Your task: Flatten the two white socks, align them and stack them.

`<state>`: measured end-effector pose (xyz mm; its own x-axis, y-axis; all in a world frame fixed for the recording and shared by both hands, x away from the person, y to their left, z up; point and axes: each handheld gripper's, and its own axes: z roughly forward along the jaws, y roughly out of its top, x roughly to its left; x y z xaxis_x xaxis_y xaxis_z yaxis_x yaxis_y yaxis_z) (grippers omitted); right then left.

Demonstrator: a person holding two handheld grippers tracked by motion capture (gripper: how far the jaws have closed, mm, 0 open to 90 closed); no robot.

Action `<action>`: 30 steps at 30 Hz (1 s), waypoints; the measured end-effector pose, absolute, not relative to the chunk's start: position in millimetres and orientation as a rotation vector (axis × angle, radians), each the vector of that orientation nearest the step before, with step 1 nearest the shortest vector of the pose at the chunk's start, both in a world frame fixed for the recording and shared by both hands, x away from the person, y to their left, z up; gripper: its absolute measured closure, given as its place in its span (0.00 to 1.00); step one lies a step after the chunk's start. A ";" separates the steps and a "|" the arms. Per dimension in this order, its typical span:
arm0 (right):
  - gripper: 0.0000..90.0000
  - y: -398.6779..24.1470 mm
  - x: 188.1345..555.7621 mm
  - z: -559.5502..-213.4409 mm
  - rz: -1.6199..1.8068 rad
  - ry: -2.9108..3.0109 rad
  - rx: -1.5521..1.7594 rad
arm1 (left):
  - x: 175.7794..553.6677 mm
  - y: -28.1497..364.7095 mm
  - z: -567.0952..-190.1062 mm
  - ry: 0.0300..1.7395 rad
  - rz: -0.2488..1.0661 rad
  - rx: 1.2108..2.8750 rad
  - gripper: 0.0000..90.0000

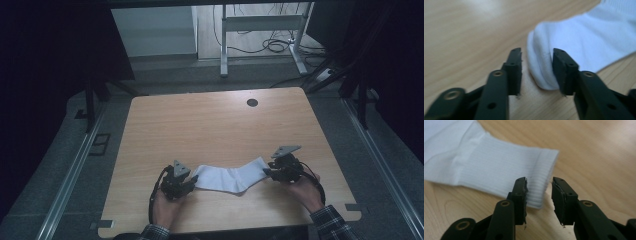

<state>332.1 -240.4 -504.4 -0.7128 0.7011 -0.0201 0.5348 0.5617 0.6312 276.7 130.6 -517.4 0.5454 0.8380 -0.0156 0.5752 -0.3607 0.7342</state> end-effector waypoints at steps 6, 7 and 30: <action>0.66 -238.0 335.9 -500.7 0.931 2.471 1.006 | 281.0 129.1 -519.5 1.149 0.427 2.057 0.55; 0.65 -236.4 336.9 -501.7 0.933 2.473 1.004 | 281.9 127.7 -521.3 1.149 0.422 2.068 0.55; 0.88 -231.8 347.9 -513.4 0.955 2.560 1.130 | 314.1 118.3 -528.9 1.112 0.384 2.126 0.90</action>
